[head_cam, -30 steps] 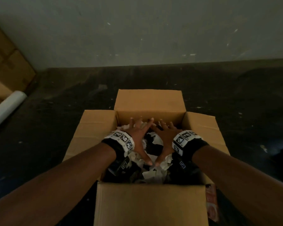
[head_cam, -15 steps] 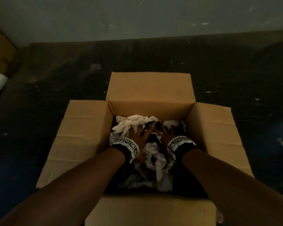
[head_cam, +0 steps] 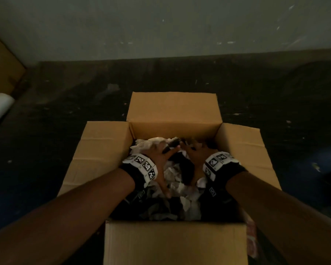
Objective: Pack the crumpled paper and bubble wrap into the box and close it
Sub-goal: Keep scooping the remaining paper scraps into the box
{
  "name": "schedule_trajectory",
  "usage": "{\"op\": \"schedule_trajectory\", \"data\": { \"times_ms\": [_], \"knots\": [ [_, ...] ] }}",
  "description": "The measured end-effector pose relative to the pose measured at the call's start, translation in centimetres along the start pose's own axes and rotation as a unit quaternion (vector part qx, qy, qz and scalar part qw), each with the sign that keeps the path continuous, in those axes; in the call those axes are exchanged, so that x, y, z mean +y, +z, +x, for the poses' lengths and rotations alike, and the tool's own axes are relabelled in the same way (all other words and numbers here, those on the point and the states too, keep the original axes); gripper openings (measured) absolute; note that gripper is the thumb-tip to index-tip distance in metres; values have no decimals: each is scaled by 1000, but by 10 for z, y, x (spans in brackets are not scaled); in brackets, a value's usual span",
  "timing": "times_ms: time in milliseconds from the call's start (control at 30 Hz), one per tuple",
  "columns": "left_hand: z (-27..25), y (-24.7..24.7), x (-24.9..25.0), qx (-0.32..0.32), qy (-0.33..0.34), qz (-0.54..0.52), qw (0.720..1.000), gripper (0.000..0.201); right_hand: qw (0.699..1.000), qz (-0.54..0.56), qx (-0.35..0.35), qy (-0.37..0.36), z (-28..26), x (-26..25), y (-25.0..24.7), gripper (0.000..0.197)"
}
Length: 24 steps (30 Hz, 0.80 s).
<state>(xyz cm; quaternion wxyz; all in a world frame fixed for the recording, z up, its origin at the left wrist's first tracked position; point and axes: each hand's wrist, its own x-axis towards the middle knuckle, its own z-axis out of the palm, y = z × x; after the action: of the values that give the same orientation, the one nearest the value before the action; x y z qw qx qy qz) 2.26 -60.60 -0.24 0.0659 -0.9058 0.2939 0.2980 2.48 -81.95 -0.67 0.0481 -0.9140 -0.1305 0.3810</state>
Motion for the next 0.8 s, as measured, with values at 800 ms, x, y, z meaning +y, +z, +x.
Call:
{"op": "schedule_trajectory", "data": {
  "times_ms": [800],
  "knots": [
    [-73,-43,-12,60,-40,-145,987,138,988,102,115,-24,-97,14,-43,122]
  ]
}}
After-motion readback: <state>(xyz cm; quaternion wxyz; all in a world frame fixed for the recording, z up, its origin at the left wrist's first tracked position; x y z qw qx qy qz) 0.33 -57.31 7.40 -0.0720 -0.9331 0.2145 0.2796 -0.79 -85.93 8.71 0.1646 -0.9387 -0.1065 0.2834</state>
